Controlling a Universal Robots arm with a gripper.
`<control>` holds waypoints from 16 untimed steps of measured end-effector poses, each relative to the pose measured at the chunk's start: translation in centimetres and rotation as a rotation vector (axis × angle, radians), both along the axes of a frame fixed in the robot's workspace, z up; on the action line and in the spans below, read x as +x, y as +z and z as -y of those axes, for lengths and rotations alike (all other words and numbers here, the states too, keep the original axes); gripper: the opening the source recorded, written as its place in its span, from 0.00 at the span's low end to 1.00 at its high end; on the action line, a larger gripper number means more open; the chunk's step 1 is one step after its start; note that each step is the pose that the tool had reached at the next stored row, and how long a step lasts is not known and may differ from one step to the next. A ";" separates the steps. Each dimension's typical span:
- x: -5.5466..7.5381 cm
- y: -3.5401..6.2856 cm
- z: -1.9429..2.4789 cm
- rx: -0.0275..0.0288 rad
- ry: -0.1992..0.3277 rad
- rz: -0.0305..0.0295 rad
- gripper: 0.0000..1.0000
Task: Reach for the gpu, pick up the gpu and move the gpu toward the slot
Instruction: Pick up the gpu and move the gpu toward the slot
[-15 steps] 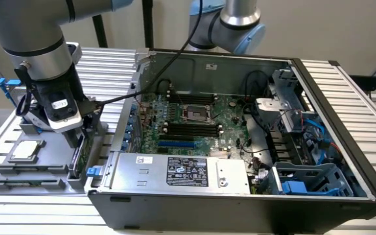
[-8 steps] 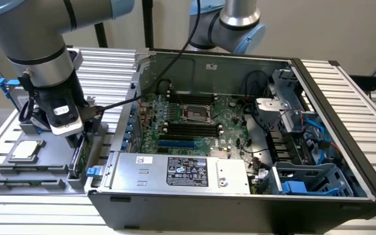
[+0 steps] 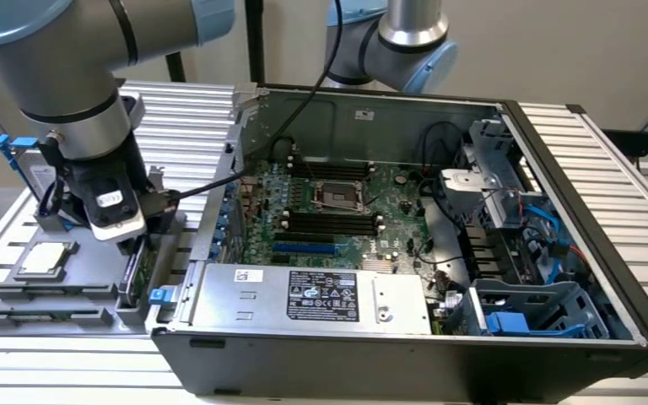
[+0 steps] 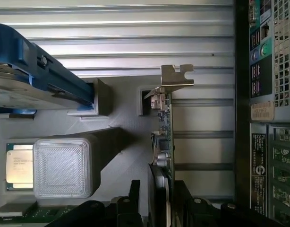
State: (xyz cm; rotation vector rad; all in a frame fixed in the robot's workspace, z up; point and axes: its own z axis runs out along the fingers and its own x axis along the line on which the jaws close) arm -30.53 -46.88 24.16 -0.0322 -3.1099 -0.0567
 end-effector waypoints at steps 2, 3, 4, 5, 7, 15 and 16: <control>0.1 -0.04 0.00 0.0001 0.000 -0.0075 0.42; 0.1 -0.05 0.00 -0.0002 0.000 -0.0102 0.42; 0.2 -0.05 0.00 -0.0002 0.000 -0.0118 0.42; 0.2 -0.06 0.00 -0.0006 0.000 -0.0124 0.42; 0.2 -0.06 0.00 -0.0043 0.000 -0.0124 0.42; 0.2 -0.09 0.00 -0.0141 0.000 -0.0124 0.42; 0.2 -0.09 0.00 -0.0142 0.000 -0.0124 0.40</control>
